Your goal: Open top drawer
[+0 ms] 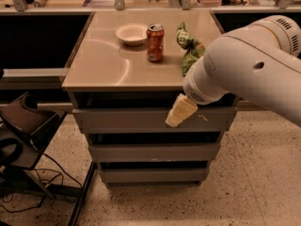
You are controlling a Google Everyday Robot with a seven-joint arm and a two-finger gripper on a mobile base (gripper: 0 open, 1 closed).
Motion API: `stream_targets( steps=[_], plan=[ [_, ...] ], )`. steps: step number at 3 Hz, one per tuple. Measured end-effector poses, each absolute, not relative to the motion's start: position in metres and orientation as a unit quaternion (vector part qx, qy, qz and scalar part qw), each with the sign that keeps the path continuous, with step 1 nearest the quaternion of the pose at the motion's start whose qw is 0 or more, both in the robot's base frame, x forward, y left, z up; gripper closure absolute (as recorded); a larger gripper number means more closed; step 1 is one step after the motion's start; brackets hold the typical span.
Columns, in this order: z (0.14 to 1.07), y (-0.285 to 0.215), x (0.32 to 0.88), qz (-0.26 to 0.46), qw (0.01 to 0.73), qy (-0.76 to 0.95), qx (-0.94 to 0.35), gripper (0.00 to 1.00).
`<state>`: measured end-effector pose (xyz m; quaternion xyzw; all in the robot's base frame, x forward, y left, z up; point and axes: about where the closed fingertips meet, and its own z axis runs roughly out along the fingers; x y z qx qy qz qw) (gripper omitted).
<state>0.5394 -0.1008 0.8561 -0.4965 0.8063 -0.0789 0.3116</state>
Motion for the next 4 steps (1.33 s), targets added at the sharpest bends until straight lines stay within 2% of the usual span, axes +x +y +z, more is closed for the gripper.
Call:
stream_targets(
  steps=[2, 4],
  plan=[
    [0.839, -0.082, 0.538, -0.086, 0.323, 0.803, -0.493, 0.00],
    [0.757, -0.018, 0.538, -0.104, 0.327, 0.776, -0.529, 0.00]
  ],
)
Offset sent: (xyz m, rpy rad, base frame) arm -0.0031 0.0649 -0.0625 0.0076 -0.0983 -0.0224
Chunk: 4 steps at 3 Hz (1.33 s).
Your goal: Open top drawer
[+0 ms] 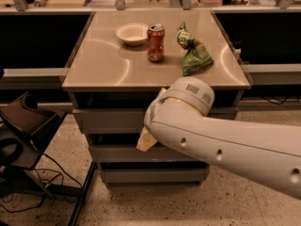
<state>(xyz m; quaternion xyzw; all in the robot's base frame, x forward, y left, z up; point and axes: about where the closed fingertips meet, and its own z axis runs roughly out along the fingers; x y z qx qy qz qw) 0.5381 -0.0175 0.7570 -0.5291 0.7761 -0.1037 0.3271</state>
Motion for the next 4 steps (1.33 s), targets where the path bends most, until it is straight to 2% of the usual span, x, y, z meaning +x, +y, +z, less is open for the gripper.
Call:
stream_targets(
  steps=[1, 2, 4],
  plan=[
    [0.761, -0.021, 0.548, -0.121, 0.340, 0.777, -0.516, 0.00],
    [0.751, -0.034, 0.552, -0.101, 0.344, 0.788, -0.501, 0.00],
    [0.711, -0.119, 0.562, -0.063, 0.359, 0.834, -0.415, 0.00]
  ],
)
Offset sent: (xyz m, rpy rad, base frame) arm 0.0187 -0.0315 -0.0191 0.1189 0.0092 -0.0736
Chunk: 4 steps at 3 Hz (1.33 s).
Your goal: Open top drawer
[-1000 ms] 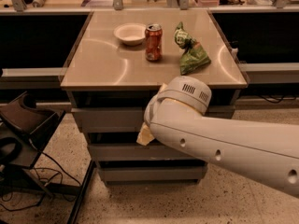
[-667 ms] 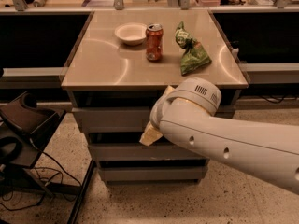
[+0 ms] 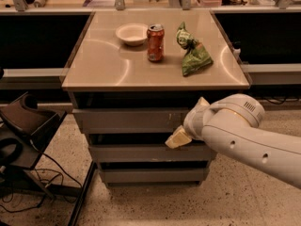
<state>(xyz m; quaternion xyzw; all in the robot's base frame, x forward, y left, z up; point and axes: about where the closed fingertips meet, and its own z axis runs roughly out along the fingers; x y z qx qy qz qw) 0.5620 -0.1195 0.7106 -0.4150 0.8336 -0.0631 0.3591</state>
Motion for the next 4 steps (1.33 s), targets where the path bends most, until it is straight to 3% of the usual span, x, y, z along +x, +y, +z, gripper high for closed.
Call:
stream_targets(
  steps=[1, 4],
  plan=[
    [0.716, -0.151, 0.586, -0.092, 0.359, 0.841, -0.394, 0.00],
    [0.700, -0.156, 0.597, -0.090, 0.354, 0.842, -0.398, 0.00]
  ],
)
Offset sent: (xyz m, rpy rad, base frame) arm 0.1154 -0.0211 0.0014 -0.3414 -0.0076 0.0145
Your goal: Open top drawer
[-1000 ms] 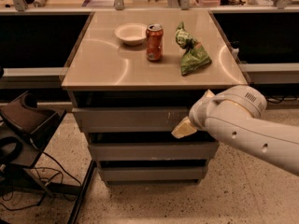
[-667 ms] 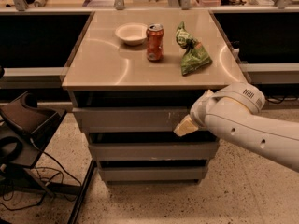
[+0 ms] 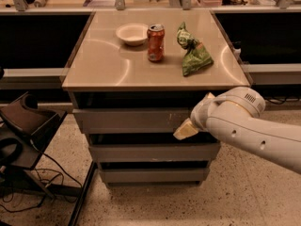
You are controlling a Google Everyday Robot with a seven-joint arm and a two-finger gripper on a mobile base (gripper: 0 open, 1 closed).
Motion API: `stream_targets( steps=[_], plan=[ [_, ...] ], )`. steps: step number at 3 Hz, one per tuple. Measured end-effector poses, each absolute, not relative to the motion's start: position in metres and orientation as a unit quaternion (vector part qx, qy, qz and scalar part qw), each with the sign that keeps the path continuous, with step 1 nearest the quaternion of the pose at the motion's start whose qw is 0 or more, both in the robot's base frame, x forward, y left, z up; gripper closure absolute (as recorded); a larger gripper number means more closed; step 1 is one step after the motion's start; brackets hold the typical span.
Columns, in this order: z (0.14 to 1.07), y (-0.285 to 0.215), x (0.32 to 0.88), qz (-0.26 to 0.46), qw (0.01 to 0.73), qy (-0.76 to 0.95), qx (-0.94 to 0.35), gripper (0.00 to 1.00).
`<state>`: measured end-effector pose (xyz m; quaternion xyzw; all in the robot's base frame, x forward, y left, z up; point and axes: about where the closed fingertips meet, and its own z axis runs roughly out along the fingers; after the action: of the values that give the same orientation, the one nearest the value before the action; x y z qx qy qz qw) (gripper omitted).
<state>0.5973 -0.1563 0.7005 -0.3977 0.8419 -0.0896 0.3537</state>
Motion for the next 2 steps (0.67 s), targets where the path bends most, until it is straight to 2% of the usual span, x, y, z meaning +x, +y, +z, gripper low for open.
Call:
stream_targets(
  steps=[2],
  plan=[
    [0.642, -0.149, 0.622, -0.026, 0.355, 0.847, -0.395, 0.00]
  ],
)
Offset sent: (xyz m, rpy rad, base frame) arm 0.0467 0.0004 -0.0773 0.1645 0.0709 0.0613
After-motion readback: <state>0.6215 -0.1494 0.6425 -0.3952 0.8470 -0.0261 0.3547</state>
